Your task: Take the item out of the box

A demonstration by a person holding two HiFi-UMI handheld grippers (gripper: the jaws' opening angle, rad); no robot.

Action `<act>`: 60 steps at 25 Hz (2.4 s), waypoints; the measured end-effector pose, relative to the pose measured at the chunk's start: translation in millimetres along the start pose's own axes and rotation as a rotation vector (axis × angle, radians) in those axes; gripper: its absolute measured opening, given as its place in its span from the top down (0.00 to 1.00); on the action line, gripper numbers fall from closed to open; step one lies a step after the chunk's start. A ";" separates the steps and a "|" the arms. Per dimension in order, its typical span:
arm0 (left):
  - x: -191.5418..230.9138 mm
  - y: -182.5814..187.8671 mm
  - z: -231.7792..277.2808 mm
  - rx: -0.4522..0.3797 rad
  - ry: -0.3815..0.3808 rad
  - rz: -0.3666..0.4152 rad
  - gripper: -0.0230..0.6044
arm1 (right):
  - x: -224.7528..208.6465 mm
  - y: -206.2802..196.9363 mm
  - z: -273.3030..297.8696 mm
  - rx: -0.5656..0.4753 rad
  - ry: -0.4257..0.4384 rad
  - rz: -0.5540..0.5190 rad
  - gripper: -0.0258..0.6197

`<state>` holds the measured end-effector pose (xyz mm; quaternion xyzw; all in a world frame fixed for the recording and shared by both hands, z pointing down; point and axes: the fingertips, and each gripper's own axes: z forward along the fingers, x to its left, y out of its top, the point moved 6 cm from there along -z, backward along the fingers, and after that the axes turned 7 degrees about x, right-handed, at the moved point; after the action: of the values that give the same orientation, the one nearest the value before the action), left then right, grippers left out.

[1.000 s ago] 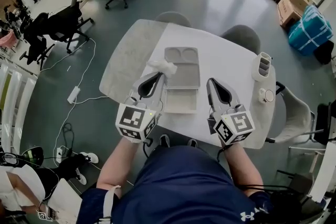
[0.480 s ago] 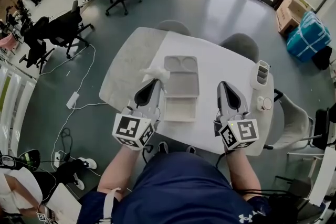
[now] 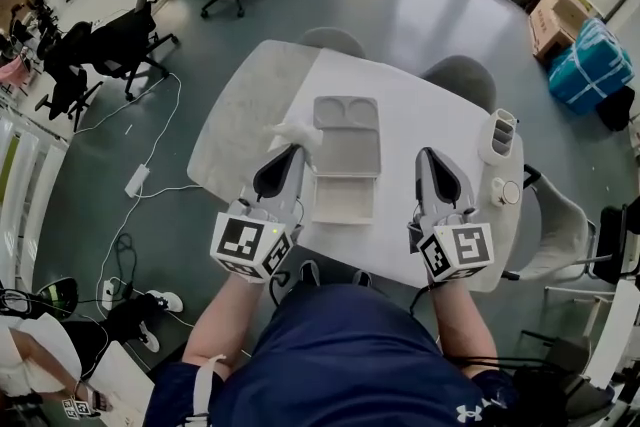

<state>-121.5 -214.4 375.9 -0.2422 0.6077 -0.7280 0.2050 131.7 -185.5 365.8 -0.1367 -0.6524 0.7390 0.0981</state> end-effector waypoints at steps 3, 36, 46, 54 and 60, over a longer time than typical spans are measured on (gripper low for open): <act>1.7 -2.5 -0.4 0.009 0.002 0.005 0.96 | 3.5 0.2 0.1 0.003 0.002 -0.020 0.96; 1.1 -12.4 -1.1 0.012 -0.009 0.002 0.96 | 2.7 -7.4 -7.1 -0.003 -0.025 -0.004 0.96; 2.5 -11.2 -0.5 0.012 -0.017 0.000 0.96 | 4.9 -6.6 -7.6 -0.007 -0.030 0.002 0.96; 5.1 -13.8 -0.3 0.019 -0.030 -0.002 0.96 | 8.3 -6.2 -8.9 -0.020 -0.030 -0.001 0.96; 10.2 -14.4 -1.2 0.018 -0.036 0.000 0.96 | 12.4 -7.3 -7.7 -0.022 -0.037 0.001 0.96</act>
<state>-130.4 -217.0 391.0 -0.2536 0.5970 -0.7292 0.2181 122.3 -173.3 371.3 -0.1243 -0.6620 0.7343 0.0843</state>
